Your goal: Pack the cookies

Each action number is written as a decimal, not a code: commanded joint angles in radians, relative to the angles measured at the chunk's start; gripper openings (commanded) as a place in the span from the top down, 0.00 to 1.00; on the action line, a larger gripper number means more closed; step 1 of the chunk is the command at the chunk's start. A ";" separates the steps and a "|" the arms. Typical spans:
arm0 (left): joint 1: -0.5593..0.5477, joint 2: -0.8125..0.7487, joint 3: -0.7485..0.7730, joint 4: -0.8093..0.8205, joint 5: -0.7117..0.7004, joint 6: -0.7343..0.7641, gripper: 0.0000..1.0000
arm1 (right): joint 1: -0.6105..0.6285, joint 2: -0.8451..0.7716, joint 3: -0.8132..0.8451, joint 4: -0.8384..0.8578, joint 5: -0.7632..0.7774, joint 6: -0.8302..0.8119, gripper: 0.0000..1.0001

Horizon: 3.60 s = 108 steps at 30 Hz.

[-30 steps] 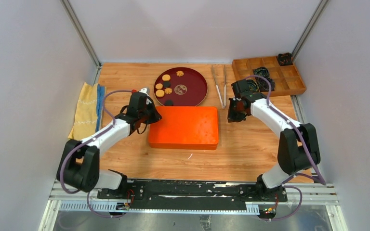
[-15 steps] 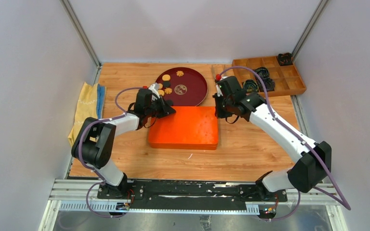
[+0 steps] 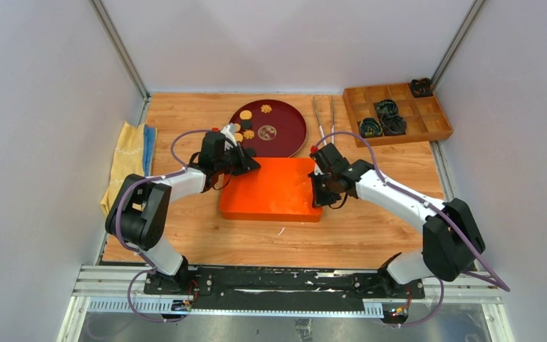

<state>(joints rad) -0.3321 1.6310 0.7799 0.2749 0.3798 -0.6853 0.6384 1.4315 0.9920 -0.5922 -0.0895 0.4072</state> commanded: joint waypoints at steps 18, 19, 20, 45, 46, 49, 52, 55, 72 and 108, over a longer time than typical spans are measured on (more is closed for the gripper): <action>-0.008 -0.224 -0.034 -0.385 -0.118 0.104 1.00 | -0.002 0.065 0.299 -0.102 0.291 -0.059 1.00; -0.008 -0.270 -0.022 -0.422 -0.145 0.126 1.00 | -0.012 0.061 0.307 -0.101 0.294 -0.068 1.00; -0.008 -0.313 -0.006 -0.462 -0.173 0.142 1.00 | -0.022 0.055 0.312 -0.101 0.301 -0.080 1.00; -0.098 -0.433 -0.188 -0.585 -0.256 0.120 1.00 | -0.123 0.181 0.441 -0.032 0.232 -0.137 1.00; -0.099 -0.421 -0.203 -0.569 -0.256 0.115 1.00 | -0.123 0.196 0.448 -0.031 0.224 -0.136 1.00; -0.099 -0.378 -0.229 -0.523 -0.245 0.103 1.00 | -0.123 0.237 0.477 -0.020 0.208 -0.140 1.00; -0.099 -0.337 -0.230 -0.490 -0.220 0.095 1.00 | -0.123 0.284 0.518 -0.015 0.208 -0.144 1.00; -0.099 -0.326 -0.219 -0.484 -0.209 0.096 1.00 | -0.123 0.324 0.547 -0.014 0.210 -0.145 1.00; -0.099 -0.322 -0.191 -0.484 -0.208 0.110 1.00 | -0.123 0.485 0.416 0.008 0.187 -0.067 1.00; -0.064 0.155 0.376 -0.570 -0.281 0.191 1.00 | -0.181 0.591 0.618 -0.032 0.131 -0.094 1.00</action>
<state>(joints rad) -0.3946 1.8172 1.2213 -0.2646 0.0921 -0.5125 0.4637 2.0708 1.6680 -0.5983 0.0872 0.2955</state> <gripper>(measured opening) 0.011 0.007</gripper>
